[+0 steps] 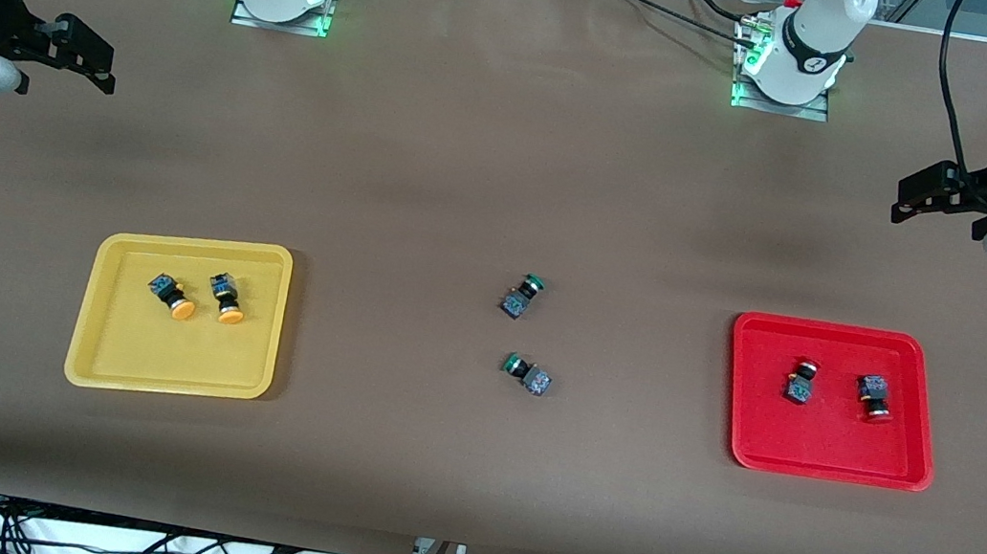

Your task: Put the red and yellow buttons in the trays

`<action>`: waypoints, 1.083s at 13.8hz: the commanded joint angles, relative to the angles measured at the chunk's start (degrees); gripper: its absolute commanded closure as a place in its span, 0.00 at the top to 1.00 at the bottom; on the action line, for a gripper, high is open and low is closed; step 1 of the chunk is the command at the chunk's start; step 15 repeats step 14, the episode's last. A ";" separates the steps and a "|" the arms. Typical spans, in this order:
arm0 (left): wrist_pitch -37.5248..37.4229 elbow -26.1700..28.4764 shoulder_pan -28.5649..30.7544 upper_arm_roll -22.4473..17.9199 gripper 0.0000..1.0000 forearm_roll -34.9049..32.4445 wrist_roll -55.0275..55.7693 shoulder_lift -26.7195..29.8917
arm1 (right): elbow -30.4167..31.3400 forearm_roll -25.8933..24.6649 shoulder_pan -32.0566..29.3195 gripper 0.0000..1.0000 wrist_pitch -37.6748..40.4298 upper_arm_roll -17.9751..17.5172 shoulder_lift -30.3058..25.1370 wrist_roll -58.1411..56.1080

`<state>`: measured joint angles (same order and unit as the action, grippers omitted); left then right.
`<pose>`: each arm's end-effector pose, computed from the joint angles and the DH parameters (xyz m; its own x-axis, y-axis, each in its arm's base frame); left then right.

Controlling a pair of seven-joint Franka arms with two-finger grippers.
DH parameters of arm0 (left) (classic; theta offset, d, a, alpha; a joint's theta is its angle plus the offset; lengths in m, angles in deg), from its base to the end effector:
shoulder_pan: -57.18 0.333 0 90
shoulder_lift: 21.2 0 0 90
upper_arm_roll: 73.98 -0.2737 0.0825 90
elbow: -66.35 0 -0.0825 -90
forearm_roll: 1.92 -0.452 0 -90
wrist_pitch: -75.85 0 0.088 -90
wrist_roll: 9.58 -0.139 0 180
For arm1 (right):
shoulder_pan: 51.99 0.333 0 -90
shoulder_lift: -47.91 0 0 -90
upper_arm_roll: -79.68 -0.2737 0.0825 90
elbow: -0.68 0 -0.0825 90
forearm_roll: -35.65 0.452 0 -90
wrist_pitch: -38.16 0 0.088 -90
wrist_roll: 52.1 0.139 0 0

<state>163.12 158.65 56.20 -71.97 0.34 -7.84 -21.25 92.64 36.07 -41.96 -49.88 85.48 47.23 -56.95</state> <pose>0.6120 -0.0376 0.5244 0.9957 -0.0235 -0.0897 -0.0203 -0.9991 0.0367 0.6113 0.0460 0.5363 0.9859 0.1580 -0.0557 0.1575 -0.9874 -0.0133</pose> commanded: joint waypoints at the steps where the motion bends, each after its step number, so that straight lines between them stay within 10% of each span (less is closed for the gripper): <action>1: -2.09 -4.74 0.02 -0.43 1.00 0.20 0.11 -3.45 | -1.43 0.12 -0.45 1.00 0.24 -0.26 0.69 0.18; 15: -2.98 -9.94 -0.42 -0.34 1.00 -1.29 0.20 -6.80 | -1.43 0.47 -0.45 1.00 0.06 -0.26 1.21 0.18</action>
